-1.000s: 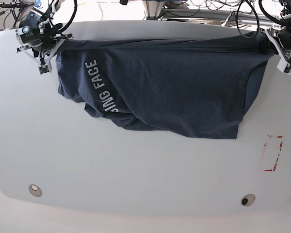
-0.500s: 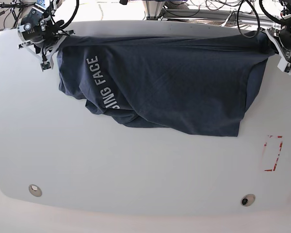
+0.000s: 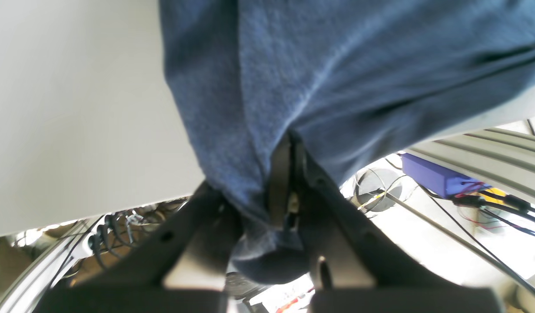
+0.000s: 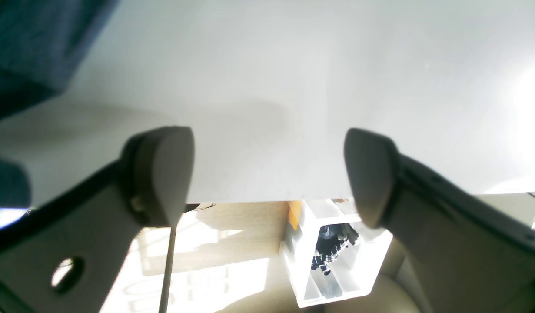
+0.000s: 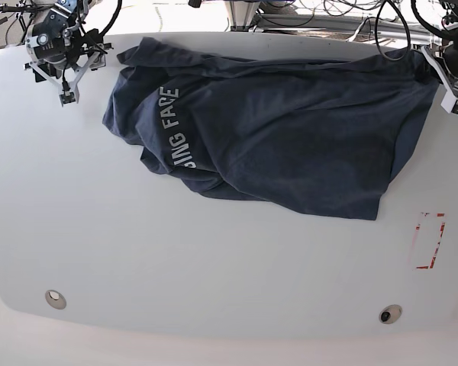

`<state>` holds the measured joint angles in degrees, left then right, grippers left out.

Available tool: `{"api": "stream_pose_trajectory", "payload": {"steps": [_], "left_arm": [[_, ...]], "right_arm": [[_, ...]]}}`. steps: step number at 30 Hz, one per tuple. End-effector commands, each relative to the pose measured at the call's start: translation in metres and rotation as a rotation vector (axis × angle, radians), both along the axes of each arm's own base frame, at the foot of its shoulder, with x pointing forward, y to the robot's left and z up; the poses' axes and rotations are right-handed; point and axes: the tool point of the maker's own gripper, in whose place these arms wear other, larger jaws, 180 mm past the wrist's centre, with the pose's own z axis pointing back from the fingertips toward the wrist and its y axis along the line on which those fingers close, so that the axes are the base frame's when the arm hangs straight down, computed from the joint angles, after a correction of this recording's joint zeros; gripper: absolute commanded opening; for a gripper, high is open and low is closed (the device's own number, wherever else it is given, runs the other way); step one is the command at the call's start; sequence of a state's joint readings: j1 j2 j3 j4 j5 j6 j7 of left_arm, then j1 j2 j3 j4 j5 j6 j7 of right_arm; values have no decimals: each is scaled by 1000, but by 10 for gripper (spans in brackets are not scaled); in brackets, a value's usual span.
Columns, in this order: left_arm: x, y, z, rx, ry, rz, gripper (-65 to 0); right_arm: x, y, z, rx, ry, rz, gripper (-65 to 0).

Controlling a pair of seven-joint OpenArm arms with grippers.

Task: Fold the T-shirt properly
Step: 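Open the right gripper and release the shirt corner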

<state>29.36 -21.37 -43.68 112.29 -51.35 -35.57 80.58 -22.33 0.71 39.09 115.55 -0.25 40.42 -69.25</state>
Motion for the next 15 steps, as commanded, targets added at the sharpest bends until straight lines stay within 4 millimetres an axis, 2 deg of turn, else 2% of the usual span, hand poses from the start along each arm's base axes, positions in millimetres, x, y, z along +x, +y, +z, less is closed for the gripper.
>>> {"api": "stream_pose_trajectory", "payload": {"steps": [1,3,10,15], "left_arm": [[5,2,8,10,-26,-10,-650],[6,2,8,10,-29,-10,-650],[7,2,8,10,-31,-10,-650],[7,2,8,9,-30,-9,-650]], "right_arm": [[4,-2,6,-12,-27,-6,-2],[4,-8,8,-15,-43,-35,0],[25,-19,20,46,-201,-189,-11],[39,-12,18,95,-222,-186,-32]]}}
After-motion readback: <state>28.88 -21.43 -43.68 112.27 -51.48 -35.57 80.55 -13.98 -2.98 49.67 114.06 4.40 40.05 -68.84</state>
